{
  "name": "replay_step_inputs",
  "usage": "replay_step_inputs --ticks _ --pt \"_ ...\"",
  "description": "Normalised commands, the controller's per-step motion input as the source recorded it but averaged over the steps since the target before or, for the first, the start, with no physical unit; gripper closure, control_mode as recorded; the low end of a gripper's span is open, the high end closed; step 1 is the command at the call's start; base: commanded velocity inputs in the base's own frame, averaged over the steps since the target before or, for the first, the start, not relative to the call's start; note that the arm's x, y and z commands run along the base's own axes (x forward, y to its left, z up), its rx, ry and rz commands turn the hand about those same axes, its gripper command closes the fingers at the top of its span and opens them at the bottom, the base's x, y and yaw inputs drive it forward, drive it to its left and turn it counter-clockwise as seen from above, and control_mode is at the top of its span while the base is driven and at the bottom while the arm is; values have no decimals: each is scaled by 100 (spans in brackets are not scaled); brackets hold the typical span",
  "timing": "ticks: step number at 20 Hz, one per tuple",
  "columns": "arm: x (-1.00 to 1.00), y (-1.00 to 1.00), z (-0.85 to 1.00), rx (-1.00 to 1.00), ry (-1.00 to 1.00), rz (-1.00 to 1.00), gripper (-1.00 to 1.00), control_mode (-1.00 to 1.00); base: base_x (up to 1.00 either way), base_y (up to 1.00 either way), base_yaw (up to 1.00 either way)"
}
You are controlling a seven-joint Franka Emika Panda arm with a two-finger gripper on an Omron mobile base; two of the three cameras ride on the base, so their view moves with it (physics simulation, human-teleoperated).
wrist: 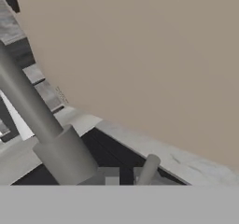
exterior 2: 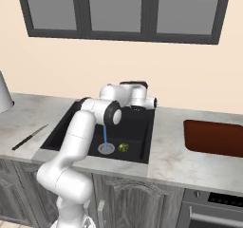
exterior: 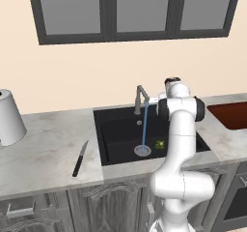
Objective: Pick up all produce items and place them in the sink. Turn on the sink faucet to wash them. Then turn the sink off and put them in the tray.
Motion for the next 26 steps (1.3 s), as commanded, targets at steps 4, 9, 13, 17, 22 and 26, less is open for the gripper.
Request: replay_step_inputs --ticks 4,9,13,17,22,26 --pt "0 72 0 -5 0 5 100 -100 0 0 0" --pt "0 72 0 -4 0 5 100 -100 0 0 0" --pt "0 50 0 -3 1 4 100 -100 0 0 0" --pt "0 7 0 0 0 1 -100 -100 0 0 0" --pt "0 0 0 0 -5 6 -100 -100 0 0 0" --pt "0 -7 0 0 -3 8 -100 -100 0 0 0"
